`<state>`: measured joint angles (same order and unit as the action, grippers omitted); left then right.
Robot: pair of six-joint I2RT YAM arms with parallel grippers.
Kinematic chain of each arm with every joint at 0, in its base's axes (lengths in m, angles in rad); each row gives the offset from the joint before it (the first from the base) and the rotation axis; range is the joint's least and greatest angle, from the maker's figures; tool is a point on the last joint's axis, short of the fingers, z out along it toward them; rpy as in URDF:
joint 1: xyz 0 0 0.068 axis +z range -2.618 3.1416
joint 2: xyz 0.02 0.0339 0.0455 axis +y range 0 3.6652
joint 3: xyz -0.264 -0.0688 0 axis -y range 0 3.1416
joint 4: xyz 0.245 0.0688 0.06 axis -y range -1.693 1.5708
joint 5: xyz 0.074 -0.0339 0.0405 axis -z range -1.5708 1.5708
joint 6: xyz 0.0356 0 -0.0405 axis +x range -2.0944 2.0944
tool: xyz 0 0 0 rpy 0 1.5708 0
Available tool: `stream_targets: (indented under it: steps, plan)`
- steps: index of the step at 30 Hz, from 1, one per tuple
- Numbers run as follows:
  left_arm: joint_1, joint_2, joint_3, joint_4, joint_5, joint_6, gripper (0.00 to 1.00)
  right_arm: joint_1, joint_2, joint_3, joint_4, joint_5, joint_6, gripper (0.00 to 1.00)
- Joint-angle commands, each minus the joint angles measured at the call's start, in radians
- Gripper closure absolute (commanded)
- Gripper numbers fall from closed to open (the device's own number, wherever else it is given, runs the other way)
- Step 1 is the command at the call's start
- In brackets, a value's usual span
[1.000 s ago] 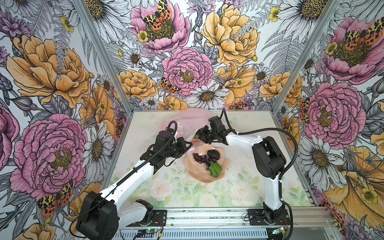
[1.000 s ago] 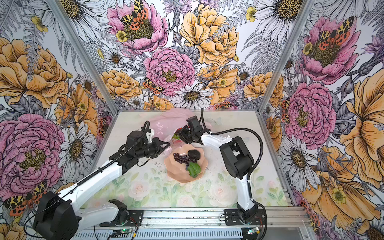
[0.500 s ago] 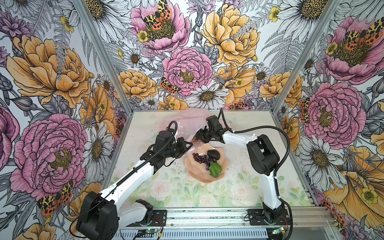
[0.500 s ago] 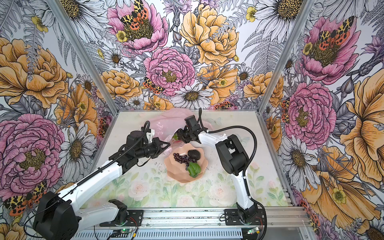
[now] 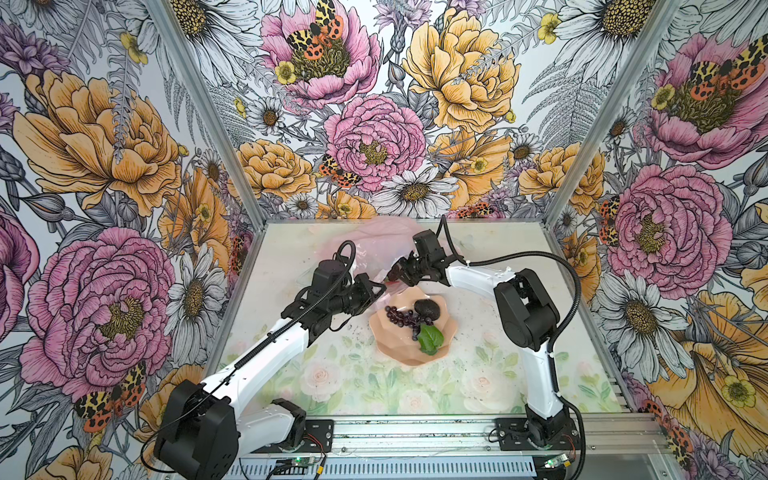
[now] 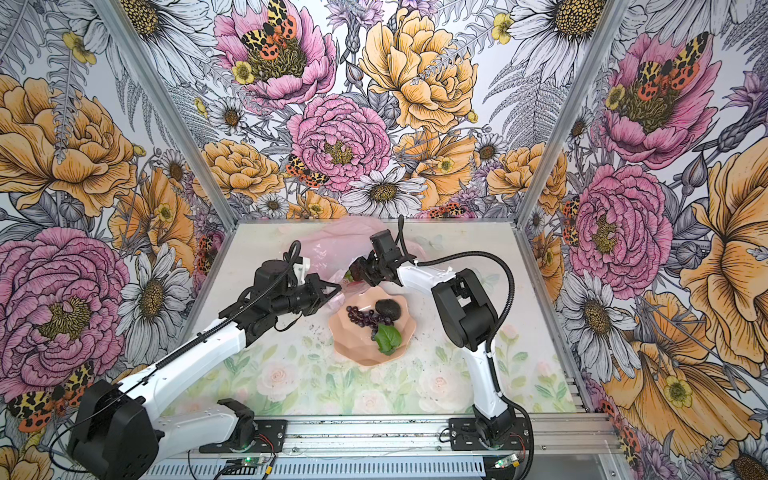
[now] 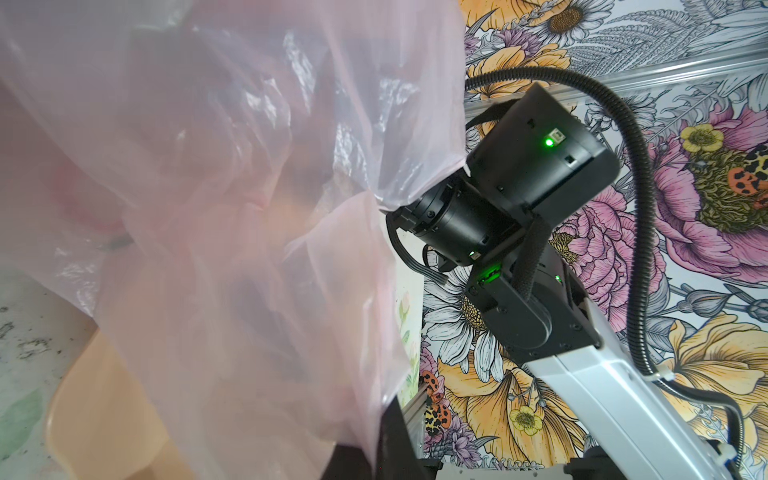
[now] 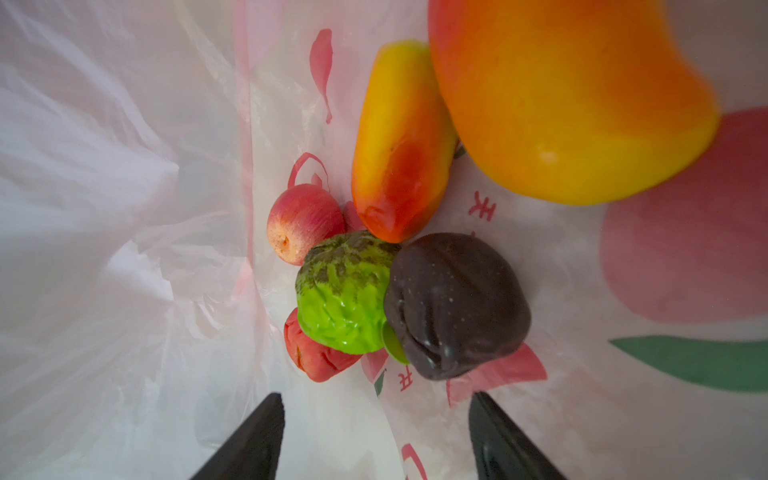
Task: Place the fruits into the plastic bag
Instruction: 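Withdraw the right gripper from the bag and move it over the avocado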
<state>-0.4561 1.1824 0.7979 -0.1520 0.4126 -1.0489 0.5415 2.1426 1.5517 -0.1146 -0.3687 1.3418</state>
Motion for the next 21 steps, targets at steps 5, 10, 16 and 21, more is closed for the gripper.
stream_targets:
  steps: [5, 10, 16, 21]
  plan:
    - [0.002, 0.0, 0.02, 0.02, 0.009, 0.009, 1.0, -0.014, -0.059, 0.008, 0.07, -0.12, -0.018, 0.27]
    - [0.007, 0.0, 0.02, 0.018, 0.01, 0.012, 1.0, -0.017, -0.096, -0.019, 0.035, -0.242, -0.027, 0.27]
    - [0.018, 0.001, 0.021, 0.021, 0.008, 0.014, 1.0, -0.026, -0.218, -0.115, -0.118, -0.278, -0.145, 0.27]
    - [0.025, 0.002, 0.018, 0.026, 0.005, 0.012, 1.0, -0.036, -0.341, -0.238, -0.217, -0.252, -0.234, 0.27]
